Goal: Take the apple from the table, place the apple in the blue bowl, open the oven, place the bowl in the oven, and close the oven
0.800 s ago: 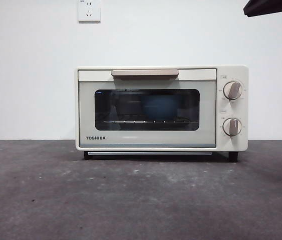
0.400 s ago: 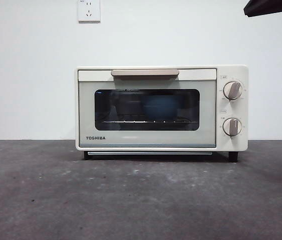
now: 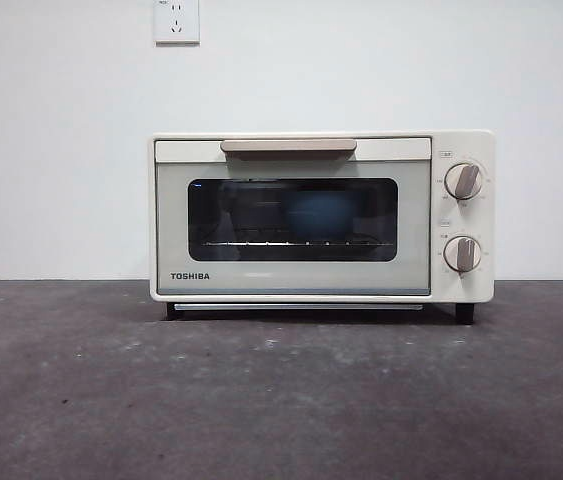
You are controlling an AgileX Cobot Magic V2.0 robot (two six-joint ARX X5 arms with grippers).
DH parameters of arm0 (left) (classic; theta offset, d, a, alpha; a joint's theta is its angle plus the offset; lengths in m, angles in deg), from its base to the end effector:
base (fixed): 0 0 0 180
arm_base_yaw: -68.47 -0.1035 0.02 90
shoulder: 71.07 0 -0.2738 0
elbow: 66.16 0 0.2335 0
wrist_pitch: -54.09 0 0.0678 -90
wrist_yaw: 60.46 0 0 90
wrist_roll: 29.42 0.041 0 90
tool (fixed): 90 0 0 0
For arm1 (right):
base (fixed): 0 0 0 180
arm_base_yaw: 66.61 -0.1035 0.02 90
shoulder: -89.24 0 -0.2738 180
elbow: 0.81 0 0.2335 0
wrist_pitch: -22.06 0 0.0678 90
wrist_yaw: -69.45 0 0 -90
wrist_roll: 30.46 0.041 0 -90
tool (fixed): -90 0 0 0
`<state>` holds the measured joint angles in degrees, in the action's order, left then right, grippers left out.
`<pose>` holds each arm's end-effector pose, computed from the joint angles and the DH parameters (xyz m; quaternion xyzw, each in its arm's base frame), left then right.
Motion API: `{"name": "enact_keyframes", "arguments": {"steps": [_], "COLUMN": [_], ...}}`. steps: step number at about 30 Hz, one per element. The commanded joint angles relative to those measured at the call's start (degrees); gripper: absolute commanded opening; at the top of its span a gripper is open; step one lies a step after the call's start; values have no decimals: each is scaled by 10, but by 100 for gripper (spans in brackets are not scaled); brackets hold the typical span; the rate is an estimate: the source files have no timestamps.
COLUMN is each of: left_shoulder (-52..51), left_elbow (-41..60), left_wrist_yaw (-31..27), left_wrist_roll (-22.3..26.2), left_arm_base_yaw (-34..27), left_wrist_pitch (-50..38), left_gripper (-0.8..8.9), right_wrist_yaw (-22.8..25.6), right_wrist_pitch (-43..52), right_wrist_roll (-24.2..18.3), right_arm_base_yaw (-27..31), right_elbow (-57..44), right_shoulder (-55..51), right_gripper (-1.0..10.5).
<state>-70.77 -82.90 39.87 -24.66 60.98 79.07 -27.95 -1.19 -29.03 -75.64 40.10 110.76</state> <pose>0.0774 0.0028 0.1550 0.0299 0.0725 -0.0277 0.9965 0.0918 0.0199 0.2742 0.0119 0.0355 0.1424 0.9891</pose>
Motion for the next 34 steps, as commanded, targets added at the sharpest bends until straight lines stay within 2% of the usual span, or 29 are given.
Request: {"name": "enact_keyframes", "arguments": {"steps": [1,5,14,24,34], "left_shoulder": [-1,-1,-1,-1,-1], "left_elbow": [8,8,8,8,8], "left_wrist_yaw": [0,0,0,0,0], "left_wrist_roll": [-5,-5,-5,-5,-5], "left_arm_base_yaw": [-2,-2,-2,-2,-2], "left_wrist_pitch": [15,15,15,15,15], "left_gripper": [7,7,7,7,7], "right_wrist_yaw": [38,45,60,61,61], "right_wrist_pitch": [26,76,122,12,28], "right_wrist_roll": [-14,-14,-6,-4,-4], "right_arm_base_yaw": [33,59,59,59,59], "right_elbow": [-44,-126,-252,-254,-254], "right_shoulder": [-42,-109,-209,-213,-213], "right_gripper": [5,5,5,5,5]}}
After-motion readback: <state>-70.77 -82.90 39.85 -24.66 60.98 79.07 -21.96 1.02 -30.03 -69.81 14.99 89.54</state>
